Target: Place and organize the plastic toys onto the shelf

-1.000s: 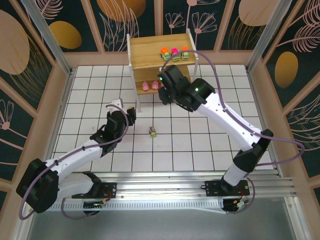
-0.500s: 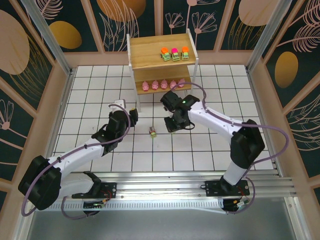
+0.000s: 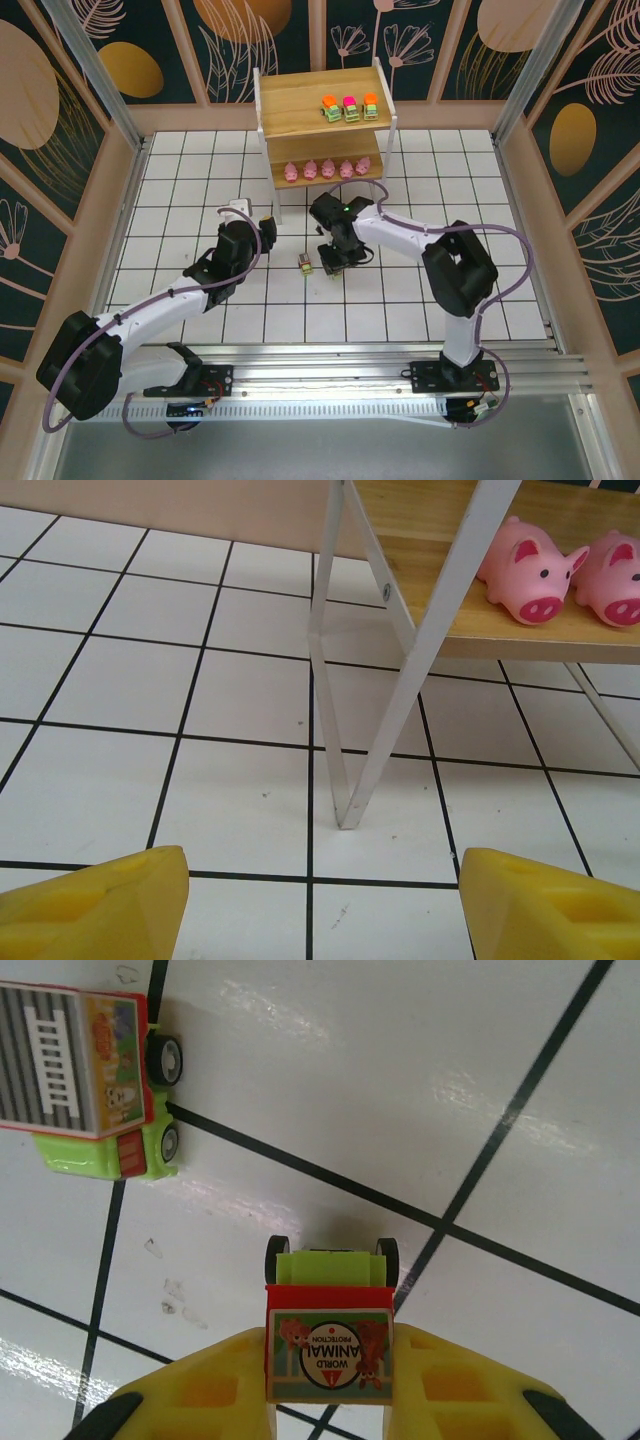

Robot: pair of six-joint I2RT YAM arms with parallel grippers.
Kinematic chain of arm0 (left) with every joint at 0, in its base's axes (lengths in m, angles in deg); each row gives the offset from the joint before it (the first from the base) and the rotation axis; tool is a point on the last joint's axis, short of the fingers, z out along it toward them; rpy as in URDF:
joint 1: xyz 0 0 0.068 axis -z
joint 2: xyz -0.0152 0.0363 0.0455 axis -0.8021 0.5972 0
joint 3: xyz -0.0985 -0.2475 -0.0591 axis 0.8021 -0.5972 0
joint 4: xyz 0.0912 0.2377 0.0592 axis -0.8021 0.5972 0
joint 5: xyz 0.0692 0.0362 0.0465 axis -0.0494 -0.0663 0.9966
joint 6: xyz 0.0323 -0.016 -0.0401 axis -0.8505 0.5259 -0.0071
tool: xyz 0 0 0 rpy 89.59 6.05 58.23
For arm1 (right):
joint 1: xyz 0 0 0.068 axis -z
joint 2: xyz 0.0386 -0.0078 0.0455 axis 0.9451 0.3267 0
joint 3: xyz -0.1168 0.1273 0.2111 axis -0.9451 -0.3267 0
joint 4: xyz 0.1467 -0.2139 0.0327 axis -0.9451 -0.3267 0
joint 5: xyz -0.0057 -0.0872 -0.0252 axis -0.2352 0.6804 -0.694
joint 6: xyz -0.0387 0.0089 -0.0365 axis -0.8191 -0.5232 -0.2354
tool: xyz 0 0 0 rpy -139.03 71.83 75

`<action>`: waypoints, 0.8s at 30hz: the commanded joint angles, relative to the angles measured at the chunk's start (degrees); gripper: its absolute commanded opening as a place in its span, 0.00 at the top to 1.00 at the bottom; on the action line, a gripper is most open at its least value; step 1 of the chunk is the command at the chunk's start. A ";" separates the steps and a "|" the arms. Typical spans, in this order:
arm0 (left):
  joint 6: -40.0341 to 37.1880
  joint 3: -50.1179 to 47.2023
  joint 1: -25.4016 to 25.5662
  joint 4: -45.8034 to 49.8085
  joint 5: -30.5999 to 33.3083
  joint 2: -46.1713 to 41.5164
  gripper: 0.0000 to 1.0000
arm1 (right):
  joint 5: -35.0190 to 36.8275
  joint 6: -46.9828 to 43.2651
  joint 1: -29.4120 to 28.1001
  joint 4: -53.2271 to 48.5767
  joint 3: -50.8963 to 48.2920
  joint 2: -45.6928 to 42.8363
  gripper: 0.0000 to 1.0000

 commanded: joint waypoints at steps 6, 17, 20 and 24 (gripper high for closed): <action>-0.44 1.38 -0.30 0.06 -0.08 -0.03 0.28 | 2.71 -0.26 0.00 2.77 2.41 3.19 0.76; -0.27 1.46 -0.35 -0.04 -0.43 0.12 0.28 | 6.53 1.47 -0.62 5.01 4.21 4.18 0.61; -0.18 1.37 -0.32 -0.04 -0.39 0.16 0.28 | 6.69 1.61 -0.62 5.20 5.34 4.96 0.60; -0.18 1.38 -0.35 -0.04 -0.34 0.09 0.28 | 8.09 2.07 -0.88 4.85 6.16 4.64 0.60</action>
